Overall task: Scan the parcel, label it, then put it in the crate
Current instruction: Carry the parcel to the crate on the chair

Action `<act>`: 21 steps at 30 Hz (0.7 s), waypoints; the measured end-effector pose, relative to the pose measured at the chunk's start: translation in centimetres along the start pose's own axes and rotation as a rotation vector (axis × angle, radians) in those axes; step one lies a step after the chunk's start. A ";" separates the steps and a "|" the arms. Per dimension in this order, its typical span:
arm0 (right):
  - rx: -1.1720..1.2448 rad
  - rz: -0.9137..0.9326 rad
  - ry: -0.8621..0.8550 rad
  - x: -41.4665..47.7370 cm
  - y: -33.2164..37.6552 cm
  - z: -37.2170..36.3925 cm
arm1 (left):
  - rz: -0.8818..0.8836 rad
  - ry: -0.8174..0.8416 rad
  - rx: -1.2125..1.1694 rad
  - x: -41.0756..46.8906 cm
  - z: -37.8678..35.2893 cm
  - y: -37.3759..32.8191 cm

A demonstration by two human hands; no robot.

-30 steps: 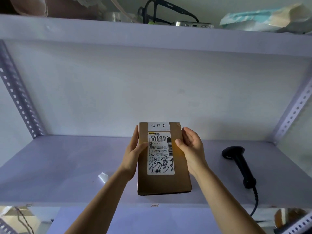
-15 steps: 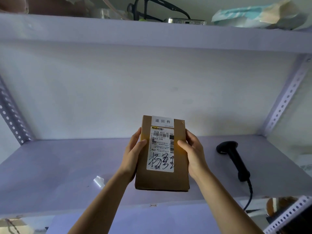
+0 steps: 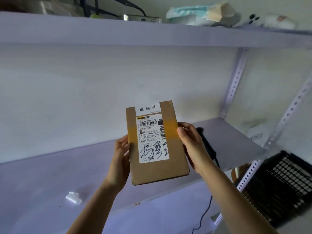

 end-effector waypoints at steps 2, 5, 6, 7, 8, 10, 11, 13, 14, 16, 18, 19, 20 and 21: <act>-0.020 0.024 0.024 -1.1 0.6 0.6 | -0.019 0.075 0.026 -0.3 -1.0 0.4; -0.005 0.003 0.129 -3.1 0.4 1.3 | -0.071 0.245 0.090 -0.9 -3.4 0.7; 0.001 -0.014 0.144 -3.8 0.1 1.8 | -0.079 0.301 0.114 -1.2 -4.2 0.9; 0.007 -0.027 0.145 -4.4 -0.2 2.4 | -0.077 0.350 0.139 -1.4 -5.2 1.2; 0.011 -0.036 0.135 -5.1 -0.6 3.0 | -0.073 0.396 0.160 -1.7 -6.1 1.4; 0.008 -0.052 0.066 -6.5 -1.3 4.4 | -0.063 0.463 0.198 -2.1 -7.9 2.0; -0.011 -0.063 0.017 -7.1 -1.6 5.3 | -0.051 0.495 0.208 -2.3 -9.0 2.3; -0.040 -0.087 -0.048 -8.4 -1.9 6.9 | -0.016 0.544 0.199 -2.8 -10.9 2.9; -0.046 -0.096 -0.062 -8.9 -2.0 7.6 | -0.001 0.569 0.183 -3.0 -11.9 3.3; -0.057 -0.088 -0.081 -10.0 -1.7 9.2 | 0.024 0.617 0.164 -3.4 -13.8 4.2; -0.053 -0.064 -0.119 -10.8 -1.1 11.0 | 0.047 0.648 0.160 -3.7 -15.7 5.2; -0.048 -0.049 -0.138 -11.2 -0.8 12.0 | 0.057 0.655 0.153 -3.9 -16.6 5.7; -0.046 -0.030 -0.154 -11.6 -0.5 12.9 | 0.066 0.662 0.145 -4.1 -17.5 6.1; -0.039 -0.009 -0.168 -11.9 -0.3 13.8 | 0.076 0.673 0.142 -4.3 -18.4 6.7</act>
Point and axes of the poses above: each hand's wrist, its own x-axis towards the middle knuckle, its own z-axis out of the back of the hand, y = z × x, the point moved 7 cm from there along x, towards the middle knuckle, and after that the axes turned 3 degrees about -y, right-handed, at the moved point
